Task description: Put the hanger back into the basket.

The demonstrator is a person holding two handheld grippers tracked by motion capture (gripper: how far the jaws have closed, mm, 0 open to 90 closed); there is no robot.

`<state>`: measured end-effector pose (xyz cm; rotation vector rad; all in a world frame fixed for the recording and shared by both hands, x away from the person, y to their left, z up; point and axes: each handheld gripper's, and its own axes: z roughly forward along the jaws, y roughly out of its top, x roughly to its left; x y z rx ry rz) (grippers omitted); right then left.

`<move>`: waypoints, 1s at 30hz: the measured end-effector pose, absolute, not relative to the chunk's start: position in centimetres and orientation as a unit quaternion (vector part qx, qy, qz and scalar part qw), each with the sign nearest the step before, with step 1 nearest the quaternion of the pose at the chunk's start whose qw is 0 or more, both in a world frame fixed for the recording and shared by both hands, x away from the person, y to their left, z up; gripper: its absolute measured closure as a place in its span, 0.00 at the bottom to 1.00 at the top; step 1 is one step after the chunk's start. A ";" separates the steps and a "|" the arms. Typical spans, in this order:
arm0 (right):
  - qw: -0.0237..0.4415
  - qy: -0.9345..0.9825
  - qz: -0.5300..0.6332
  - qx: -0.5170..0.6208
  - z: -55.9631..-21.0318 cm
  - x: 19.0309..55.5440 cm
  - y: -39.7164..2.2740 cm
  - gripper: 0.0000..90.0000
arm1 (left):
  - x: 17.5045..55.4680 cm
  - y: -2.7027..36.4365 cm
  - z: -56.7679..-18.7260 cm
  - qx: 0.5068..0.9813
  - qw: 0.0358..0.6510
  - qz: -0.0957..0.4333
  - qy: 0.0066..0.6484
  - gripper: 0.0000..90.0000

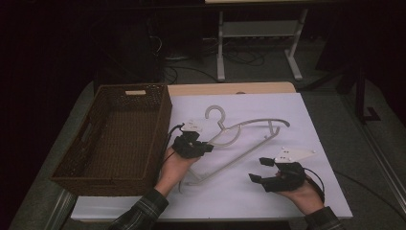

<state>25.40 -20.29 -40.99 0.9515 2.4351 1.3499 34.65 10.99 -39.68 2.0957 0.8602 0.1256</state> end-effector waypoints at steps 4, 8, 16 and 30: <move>0.106 0.820 0.459 0.325 -40.9 24.2 -21.3 0.28 | 34.8 11.3 -38.2 0.832 0.426 0.055 0.351 0.92; 0.105 0.817 0.459 0.332 -41.1 23.6 -22.2 0.27 | 34.8 11.0 -36.0 0.835 0.422 0.065 0.347 0.92; 0.109 0.817 0.456 0.336 -41.2 23.8 -22.7 0.25 | 35.5 12.3 -31.5 0.843 0.410 0.089 0.336 0.92; 0.120 0.816 0.447 0.346 -41.6 24.1 -22.5 0.15 | 35.7 19.5 -27.6 0.822 0.420 0.114 0.368 0.92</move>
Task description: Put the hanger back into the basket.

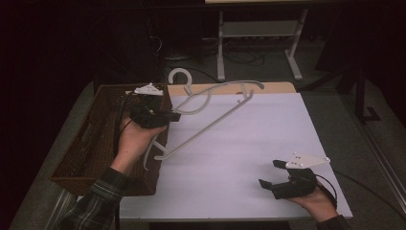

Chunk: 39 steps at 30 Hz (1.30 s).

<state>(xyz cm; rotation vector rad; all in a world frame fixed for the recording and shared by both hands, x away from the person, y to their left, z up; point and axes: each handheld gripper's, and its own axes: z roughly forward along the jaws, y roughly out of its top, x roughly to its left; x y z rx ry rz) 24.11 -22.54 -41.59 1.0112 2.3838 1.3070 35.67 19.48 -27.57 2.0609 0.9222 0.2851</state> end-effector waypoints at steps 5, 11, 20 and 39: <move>0.125 0.811 0.454 0.347 -41.6 24.3 -22.6 0.13 | 35.8 22.7 -26.9 0.811 0.421 0.126 0.386 0.92; 0.135 0.797 0.468 0.356 -41.3 24.3 -23.2 0.07 | 35.4 26.5 -26.2 0.798 0.420 0.146 0.407 0.92; 0.156 0.781 0.481 0.367 -40.9 24.5 -24.0 0.03 | 34.8 32.0 -26.2 0.788 0.400 0.170 0.437 0.92; 0.156 0.783 0.473 0.372 -41.2 24.7 -24.0 0.03 | 34.8 41.3 -29.2 0.773 0.350 0.214 0.484 0.92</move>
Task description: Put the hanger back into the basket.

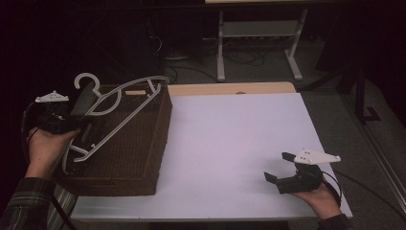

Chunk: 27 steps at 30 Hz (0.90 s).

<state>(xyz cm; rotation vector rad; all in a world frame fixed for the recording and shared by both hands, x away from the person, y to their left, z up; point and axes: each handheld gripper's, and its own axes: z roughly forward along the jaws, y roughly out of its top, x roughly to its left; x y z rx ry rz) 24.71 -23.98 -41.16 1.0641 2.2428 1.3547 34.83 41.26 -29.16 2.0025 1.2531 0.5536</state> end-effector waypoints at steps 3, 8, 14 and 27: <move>0.157 0.783 0.473 0.372 -41.2 24.7 -24.0 0.03 | 34.7 41.7 -29.6 0.772 0.342 0.216 0.490 0.92; 0.155 0.782 0.472 0.375 -41.2 24.7 -24.1 0.03 | 34.7 42.4 -30.2 0.765 0.347 0.213 0.499 0.91; 0.156 0.783 0.472 0.375 -41.2 24.7 -24.0 0.03 | 35.2 42.5 -30.8 0.771 0.333 0.209 0.501 0.91; 0.156 0.783 0.472 0.373 -41.2 24.7 -24.1 0.03 | 35.4 42.6 -31.6 0.764 0.351 0.194 0.506 0.75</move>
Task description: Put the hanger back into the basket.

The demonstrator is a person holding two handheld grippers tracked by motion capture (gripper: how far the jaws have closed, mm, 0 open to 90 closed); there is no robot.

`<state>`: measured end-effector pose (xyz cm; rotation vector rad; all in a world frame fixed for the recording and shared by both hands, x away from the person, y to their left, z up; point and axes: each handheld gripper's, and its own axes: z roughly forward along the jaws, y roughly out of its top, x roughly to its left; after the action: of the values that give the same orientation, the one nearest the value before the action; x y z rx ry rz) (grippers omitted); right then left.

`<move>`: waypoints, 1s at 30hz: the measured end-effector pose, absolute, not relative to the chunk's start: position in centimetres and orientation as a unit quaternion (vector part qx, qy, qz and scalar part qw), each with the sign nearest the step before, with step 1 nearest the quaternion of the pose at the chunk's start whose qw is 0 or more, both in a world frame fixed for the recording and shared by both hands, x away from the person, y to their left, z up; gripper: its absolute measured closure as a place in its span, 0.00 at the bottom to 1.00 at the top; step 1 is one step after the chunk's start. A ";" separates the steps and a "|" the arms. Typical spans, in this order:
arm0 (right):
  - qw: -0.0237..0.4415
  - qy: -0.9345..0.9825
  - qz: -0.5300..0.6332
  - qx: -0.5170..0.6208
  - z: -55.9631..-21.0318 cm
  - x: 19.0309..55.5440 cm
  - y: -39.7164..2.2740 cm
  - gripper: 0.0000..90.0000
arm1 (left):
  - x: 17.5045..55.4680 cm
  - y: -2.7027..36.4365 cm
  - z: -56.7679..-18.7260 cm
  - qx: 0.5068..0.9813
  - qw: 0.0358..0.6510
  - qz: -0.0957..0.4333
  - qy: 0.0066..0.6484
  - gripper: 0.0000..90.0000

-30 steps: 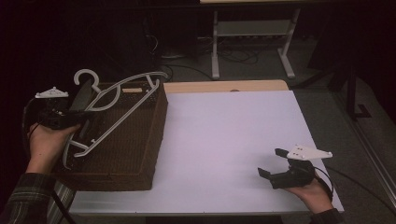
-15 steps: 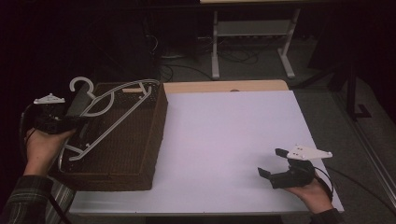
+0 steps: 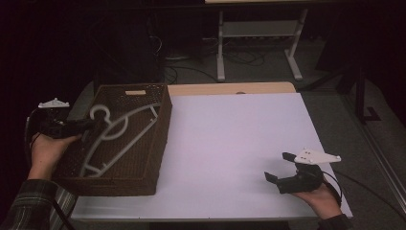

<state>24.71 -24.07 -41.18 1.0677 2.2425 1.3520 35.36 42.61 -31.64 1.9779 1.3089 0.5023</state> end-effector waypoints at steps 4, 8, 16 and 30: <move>0.157 0.784 0.472 0.372 -41.2 24.7 -24.0 0.03 | 35.0 41.6 -31.2 0.762 0.372 0.187 0.496 0.64; 0.156 0.783 0.473 0.373 -41.1 24.7 -24.0 0.03 | 34.6 39.4 -30.5 0.767 0.394 0.175 0.475 0.49; 0.156 0.782 0.474 0.372 -41.0 24.7 -24.1 0.03 | 33.9 34.2 -29.6 0.791 0.409 0.165 0.423 0.27; 0.154 0.782 0.477 0.370 -41.0 24.7 -24.2 0.03 | 32.8 25.7 -29.1 0.809 0.444 0.149 0.357 0.15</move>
<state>24.72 -24.22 -40.97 1.0619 2.2428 1.3670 32.82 25.73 -29.13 2.0053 0.8845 0.3686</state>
